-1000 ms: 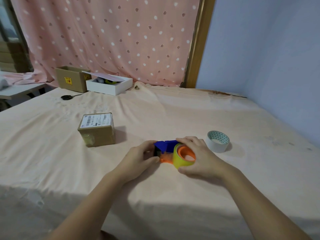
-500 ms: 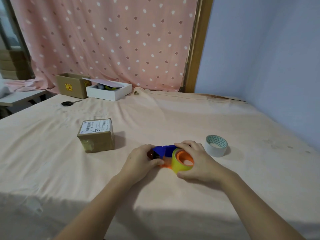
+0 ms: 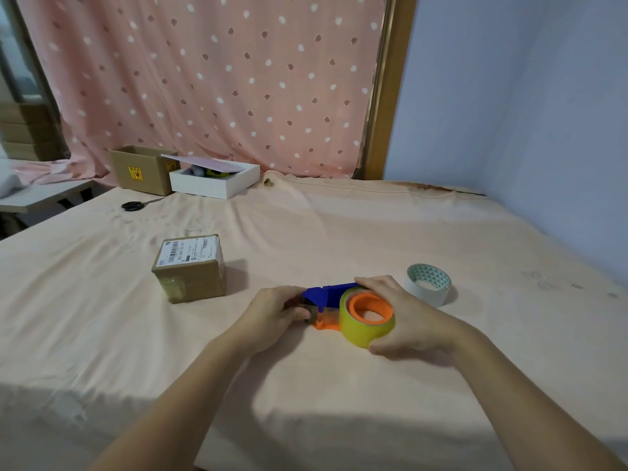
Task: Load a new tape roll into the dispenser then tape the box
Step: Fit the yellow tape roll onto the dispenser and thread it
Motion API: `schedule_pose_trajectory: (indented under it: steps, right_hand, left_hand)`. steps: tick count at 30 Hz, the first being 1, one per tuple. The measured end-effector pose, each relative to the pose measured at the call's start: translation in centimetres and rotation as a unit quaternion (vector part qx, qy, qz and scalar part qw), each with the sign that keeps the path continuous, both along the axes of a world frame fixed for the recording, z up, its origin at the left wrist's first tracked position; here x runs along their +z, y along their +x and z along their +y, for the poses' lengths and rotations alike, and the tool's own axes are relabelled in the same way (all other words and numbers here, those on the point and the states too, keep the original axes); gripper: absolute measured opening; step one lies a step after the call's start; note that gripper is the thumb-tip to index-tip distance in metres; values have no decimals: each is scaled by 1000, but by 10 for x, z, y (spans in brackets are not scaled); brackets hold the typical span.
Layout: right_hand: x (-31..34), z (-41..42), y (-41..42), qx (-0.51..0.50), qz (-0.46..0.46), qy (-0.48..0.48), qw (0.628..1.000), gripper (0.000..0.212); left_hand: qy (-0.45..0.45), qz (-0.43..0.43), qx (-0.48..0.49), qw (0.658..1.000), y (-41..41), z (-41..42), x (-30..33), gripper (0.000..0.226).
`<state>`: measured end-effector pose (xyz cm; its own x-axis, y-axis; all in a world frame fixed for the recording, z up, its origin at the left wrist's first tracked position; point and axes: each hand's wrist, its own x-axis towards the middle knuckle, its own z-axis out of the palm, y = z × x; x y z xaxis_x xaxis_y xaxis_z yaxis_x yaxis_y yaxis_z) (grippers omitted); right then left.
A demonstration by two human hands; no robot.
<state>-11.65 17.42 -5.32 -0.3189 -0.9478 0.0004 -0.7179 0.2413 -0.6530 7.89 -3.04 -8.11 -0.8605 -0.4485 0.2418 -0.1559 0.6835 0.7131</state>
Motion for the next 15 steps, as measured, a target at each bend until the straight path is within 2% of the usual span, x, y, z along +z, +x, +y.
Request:
schedule_pose_trajectory:
  steps: [3,6,10,15]
  right_hand:
    - [-9,-5,10,-46,7,-34,998,125]
    - [-15,-1,12,-65,-17,-74,995,115]
    - [-8,7,2,-29,-27,-62,997,105]
    - [-6,10,-2,-22,-31,-50,998,102]
  left_hand:
    - [13,24,11,1000,0,1,-6,33]
    - [6,23,14,1000,1,0,-8,34]
    - [0,17,7,1000,1,-4,-7,35]
    - [103,66,44,991,6,-5,-7,24]
